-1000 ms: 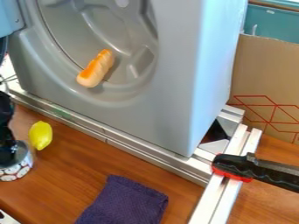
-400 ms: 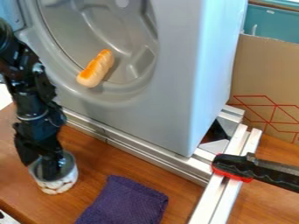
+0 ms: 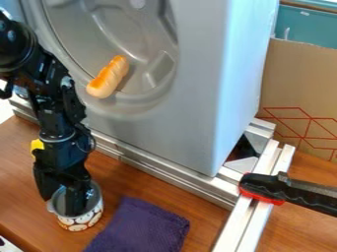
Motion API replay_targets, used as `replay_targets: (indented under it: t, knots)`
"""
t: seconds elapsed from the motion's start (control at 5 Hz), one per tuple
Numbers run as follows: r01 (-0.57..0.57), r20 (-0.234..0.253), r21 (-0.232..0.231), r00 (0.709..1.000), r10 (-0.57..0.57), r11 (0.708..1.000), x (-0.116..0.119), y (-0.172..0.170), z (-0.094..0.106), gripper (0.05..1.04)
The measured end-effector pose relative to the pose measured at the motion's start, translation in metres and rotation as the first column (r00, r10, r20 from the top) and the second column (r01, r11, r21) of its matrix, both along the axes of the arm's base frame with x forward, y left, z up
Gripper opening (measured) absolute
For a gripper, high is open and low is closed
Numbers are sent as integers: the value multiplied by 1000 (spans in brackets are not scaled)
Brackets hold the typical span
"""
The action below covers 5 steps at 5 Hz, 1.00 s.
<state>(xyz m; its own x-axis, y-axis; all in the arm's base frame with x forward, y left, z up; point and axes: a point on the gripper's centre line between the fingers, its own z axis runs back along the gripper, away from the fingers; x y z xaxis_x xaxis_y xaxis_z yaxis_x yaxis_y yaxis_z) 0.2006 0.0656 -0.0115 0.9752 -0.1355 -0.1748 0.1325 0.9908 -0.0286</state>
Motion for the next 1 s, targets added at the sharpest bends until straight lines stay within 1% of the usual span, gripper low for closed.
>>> replay_targets:
  t: [0.2, 0.4, 0.6, 0.8, 1.0]
  knots:
    - [-28, -18, 1, 999, 28, 1000, -3, -1, 1, 1001]
    - [-45, -38, 16, 998, 45, 999, -11, 2, 13, 1000]
    - [-85, 42, 36, 996, 83, 996, -11, 18, 46, 1000]
    - [-113, 120, 63, 987, 105, 992, -10, 39, 78, 1001]
    - [-104, 159, 68, 983, 92, 992, -9, 60, 85, 1000]
